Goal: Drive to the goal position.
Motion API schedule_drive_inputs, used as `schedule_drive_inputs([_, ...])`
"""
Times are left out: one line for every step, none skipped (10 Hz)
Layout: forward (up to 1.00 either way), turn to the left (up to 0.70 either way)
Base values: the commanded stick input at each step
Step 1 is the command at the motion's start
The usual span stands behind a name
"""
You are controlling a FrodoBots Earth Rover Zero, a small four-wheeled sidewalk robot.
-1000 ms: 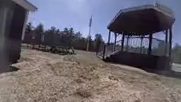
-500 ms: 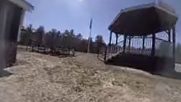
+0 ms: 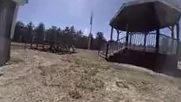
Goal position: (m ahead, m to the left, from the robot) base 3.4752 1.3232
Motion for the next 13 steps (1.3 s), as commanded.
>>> schedule_drive_inputs([0.7,0.0])
schedule_drive_inputs([0.7,0.0])
schedule_drive_inputs([0.7,0.0])
schedule_drive_inputs([0.7,0.0])
schedule_drive_inputs([0.7,0.0])
schedule_drive_inputs([0.7,0.0])
schedule_drive_inputs([0.7,0.0])
schedule_drive_inputs([0.7,0.0])
schedule_drive_inputs([0.7,0.0])
schedule_drive_inputs([0.7,0.0])
schedule_drive_inputs([0.7,0.0])
schedule_drive_inputs([0.7,0.0])
schedule_drive_inputs([0.7,0.0])
